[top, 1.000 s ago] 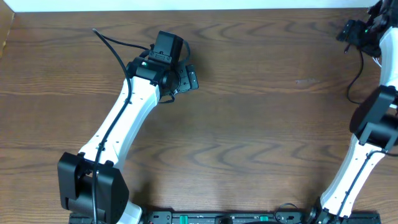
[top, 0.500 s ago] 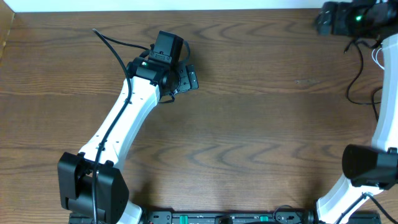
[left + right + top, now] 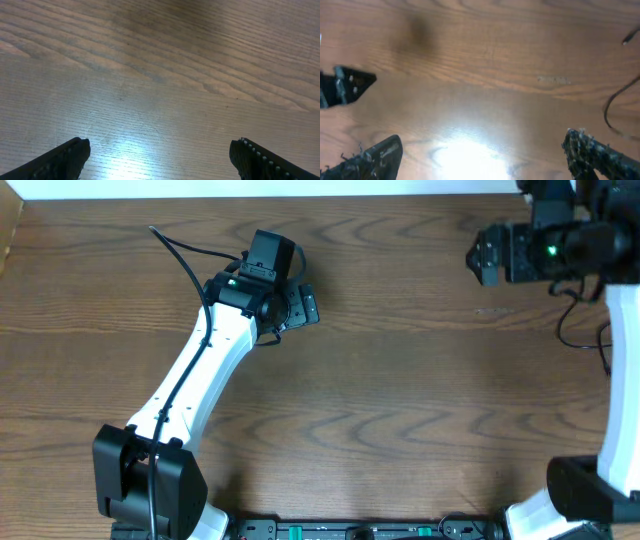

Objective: Untangle cables

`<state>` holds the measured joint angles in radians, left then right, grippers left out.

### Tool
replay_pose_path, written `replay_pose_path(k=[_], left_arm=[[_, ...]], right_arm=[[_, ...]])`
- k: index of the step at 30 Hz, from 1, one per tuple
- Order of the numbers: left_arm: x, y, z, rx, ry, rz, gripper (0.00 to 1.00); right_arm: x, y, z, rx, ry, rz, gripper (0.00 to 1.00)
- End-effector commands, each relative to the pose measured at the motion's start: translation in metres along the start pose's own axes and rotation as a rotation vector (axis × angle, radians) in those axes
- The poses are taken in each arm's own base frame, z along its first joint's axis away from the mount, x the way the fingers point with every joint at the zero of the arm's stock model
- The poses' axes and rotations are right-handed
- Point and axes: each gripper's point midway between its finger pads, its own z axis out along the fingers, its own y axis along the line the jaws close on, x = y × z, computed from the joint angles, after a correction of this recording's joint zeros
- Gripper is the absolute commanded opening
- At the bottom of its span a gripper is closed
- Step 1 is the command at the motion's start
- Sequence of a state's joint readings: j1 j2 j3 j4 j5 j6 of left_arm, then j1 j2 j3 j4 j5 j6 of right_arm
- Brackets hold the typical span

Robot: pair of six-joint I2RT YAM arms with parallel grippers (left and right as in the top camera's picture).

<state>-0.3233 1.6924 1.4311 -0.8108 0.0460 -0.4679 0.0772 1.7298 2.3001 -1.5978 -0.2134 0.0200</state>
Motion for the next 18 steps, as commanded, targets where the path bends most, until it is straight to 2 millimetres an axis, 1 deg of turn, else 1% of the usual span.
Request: replay_pose_path(k=[1, 5, 12, 15, 18], left_arm=[[-0.006, 0.0, -0.007, -0.001, -0.025, -0.003, 0.94], [-0.006, 0.0, -0.007, -0.001, -0.025, -0.003, 0.94], [-0.006, 0.0, -0.007, -0.001, -0.025, -0.003, 0.94], [-0.006, 0.0, -0.007, -0.001, -0.025, -0.003, 0.94], [-0.006, 0.0, -0.007, -0.001, -0.025, -0.003, 0.94]], right_arm=[[0.006, 0.004, -0.007, -0.006, 0.005, 0.015, 0.99], [0.011, 0.003, -0.006, -0.002, 0.028, 0.02, 0.99], [0.013, 0.004, -0.007, -0.002, 0.037, 0.022, 0.99], [0.025, 0.005, -0.007, -0.005, 0.083, 0.075, 0.99], [0.027, 0.013, -0.005, -0.027, 0.094, 0.046, 0.99]])
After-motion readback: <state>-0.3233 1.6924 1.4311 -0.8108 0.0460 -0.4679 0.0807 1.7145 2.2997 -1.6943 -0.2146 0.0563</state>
